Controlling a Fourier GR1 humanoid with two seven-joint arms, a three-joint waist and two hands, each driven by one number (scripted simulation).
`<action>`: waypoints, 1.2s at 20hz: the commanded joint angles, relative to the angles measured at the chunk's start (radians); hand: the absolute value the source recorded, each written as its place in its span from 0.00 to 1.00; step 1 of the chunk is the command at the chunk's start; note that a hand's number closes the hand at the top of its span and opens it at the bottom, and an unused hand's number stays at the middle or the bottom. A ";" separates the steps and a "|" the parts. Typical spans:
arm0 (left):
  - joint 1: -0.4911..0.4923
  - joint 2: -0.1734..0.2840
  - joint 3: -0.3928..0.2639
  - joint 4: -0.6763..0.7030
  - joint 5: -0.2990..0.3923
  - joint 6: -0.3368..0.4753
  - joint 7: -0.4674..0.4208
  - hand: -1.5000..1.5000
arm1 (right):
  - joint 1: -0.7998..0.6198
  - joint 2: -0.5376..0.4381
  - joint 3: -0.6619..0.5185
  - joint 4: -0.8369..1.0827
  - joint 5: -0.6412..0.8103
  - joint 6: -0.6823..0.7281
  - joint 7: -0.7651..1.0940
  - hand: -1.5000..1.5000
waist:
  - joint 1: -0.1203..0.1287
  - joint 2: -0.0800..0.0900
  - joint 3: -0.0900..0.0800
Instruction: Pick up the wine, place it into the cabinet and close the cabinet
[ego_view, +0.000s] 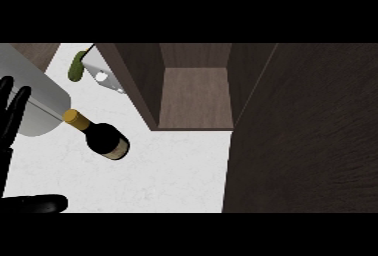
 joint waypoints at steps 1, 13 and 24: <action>-0.046 0.010 0.036 0.082 0.005 0.002 -0.006 0.00 | 0.080 0.003 -0.012 -0.100 -0.035 0.028 -0.024 0.00 | -0.003 0.001 0.001; 0.068 0.017 0.137 0.313 0.165 -0.203 -0.185 0.00 | 0.042 0.013 0.004 -0.160 -0.024 0.005 0.073 0.00 | -0.005 0.001 0.000; 0.097 -0.018 0.150 0.539 0.110 -0.277 -0.406 0.00 | -0.077 0.030 0.034 -0.147 0.016 -0.040 0.176 0.00 | -0.004 0.001 -0.001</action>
